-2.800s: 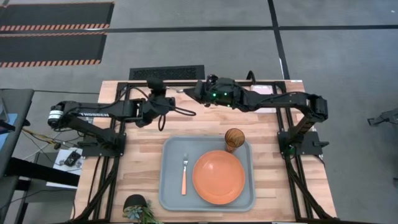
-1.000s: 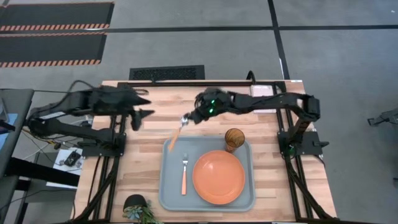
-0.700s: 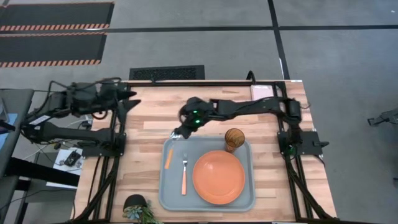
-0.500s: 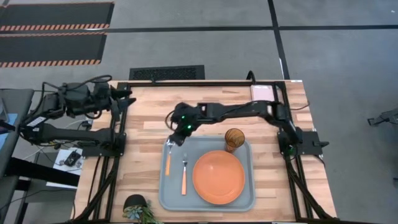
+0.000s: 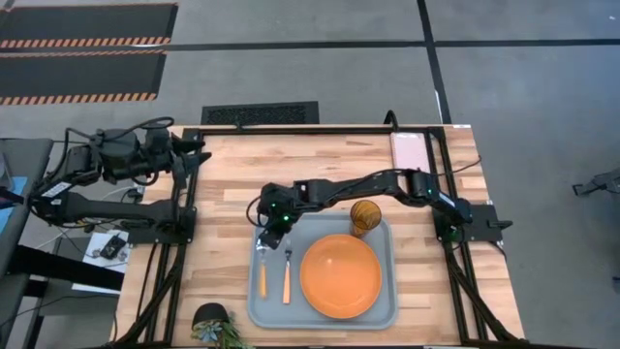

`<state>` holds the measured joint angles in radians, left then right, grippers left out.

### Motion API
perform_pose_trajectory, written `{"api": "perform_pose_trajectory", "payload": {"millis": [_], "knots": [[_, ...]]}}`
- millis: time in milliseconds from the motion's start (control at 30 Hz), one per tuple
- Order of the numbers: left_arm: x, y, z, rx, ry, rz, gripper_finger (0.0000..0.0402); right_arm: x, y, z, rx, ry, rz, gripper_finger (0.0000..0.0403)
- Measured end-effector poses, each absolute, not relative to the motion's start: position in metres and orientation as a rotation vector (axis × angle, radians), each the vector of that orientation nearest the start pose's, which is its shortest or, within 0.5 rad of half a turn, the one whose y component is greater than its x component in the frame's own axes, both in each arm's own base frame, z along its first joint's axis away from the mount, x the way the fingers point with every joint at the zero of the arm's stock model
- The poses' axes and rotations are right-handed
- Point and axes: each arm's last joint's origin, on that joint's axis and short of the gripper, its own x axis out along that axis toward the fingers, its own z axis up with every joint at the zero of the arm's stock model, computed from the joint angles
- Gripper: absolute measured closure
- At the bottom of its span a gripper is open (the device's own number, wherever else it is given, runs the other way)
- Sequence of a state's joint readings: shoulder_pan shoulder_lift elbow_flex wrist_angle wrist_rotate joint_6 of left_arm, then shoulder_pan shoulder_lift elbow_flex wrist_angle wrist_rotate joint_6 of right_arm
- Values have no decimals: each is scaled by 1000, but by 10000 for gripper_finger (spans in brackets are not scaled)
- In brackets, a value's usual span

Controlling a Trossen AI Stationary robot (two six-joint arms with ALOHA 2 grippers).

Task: Pick and place plate/cup/fork/spoon on tray
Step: Put the yellow spoon to the left side of the orange fork on the blue serving tray

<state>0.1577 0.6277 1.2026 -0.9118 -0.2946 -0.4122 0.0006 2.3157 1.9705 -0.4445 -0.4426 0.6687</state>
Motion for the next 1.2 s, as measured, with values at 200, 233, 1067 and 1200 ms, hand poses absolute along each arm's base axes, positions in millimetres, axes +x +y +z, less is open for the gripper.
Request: {"api": "perform_pose_trajectory", "payload": {"millis": [200,233,1067,1200], "knots": [[66,19,408,-375,271,518,189,515,11,206,781,895,127,401],[66,19,408,-375,270,517,189,515,11,205,780,899,122,401],[66,19,408,-377,267,517,189,520,32,173,826,959,90,399],[66,19,408,-376,272,518,189,520,29,169,846,973,103,397]]}}
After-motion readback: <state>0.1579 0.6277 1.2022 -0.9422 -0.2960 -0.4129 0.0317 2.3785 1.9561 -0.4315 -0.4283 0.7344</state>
